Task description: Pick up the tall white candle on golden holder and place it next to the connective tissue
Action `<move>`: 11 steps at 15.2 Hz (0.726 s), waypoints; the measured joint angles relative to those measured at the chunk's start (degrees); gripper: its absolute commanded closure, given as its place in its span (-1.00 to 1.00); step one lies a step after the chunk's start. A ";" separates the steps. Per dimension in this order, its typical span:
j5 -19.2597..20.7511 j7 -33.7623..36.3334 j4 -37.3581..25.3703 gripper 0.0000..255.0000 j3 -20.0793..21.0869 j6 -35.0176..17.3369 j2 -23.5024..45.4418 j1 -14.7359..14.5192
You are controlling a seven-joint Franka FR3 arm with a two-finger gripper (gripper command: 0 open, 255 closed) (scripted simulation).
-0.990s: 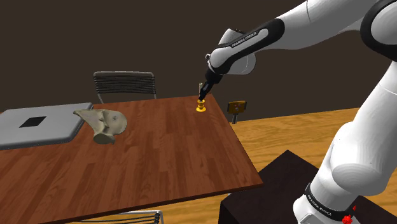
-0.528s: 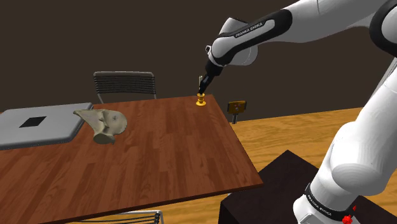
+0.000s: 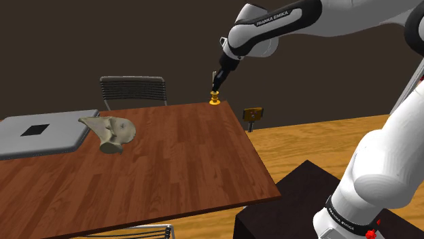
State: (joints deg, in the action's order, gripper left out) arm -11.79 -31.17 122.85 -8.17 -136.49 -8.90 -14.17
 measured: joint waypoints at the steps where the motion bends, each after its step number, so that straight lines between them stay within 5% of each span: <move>1: 0.15 0.20 -0.70 1.00 0.02 0.70 -0.01 0.02; 11: 2.60 7.72 -9.40 1.00 3.49 3.80 4.71 -2.08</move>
State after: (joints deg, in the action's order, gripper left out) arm -9.19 -23.44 113.45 -4.68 -132.69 -4.20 -16.25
